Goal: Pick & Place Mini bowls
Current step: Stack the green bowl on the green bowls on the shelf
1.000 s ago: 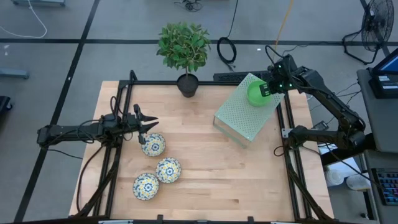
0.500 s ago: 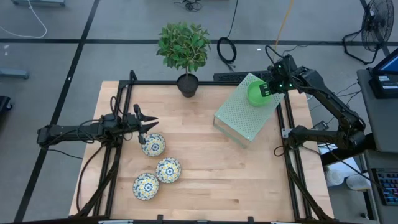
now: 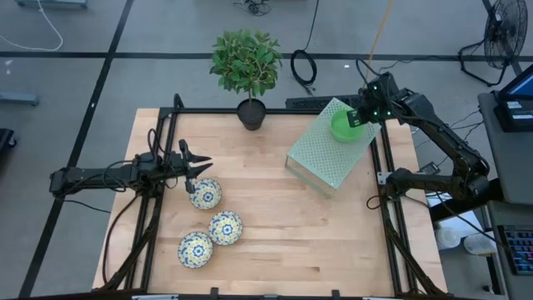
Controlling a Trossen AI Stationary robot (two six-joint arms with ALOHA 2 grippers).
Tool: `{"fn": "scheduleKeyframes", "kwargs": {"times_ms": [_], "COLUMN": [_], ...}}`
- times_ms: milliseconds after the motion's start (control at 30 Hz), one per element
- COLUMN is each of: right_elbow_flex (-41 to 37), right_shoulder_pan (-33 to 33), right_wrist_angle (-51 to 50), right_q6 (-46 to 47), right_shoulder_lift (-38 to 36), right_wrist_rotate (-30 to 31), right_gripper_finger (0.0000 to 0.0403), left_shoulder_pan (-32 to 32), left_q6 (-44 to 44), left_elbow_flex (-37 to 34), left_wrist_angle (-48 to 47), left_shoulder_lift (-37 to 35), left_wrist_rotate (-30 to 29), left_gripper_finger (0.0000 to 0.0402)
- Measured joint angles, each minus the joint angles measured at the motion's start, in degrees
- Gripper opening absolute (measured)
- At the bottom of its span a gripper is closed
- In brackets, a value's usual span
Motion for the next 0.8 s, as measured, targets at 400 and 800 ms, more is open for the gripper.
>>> {"fn": "scheduleKeyframes", "kwargs": {"times_ms": [400,800], "right_elbow_flex": [-0.01,4.01], "right_shoulder_pan": [0.09,6.05], "right_wrist_angle": [6.40,12.65], "right_q6": [-0.03,0.06], "right_shoulder_lift": [-4.87,-5.40], "right_wrist_rotate": [-5.53,-14.96], "right_gripper_finger": [0.0099,0.0062], "left_shoulder_pan": [0.02,0.00], "left_q6": [0.00,0.00], "left_elbow_flex": [0.00,0.00], "left_wrist_angle": [0.00,0.00], "left_shoulder_lift": [0.00,0.00], "left_wrist_rotate": [0.00,0.00], "left_gripper_finger": [0.0093,0.0093]}}
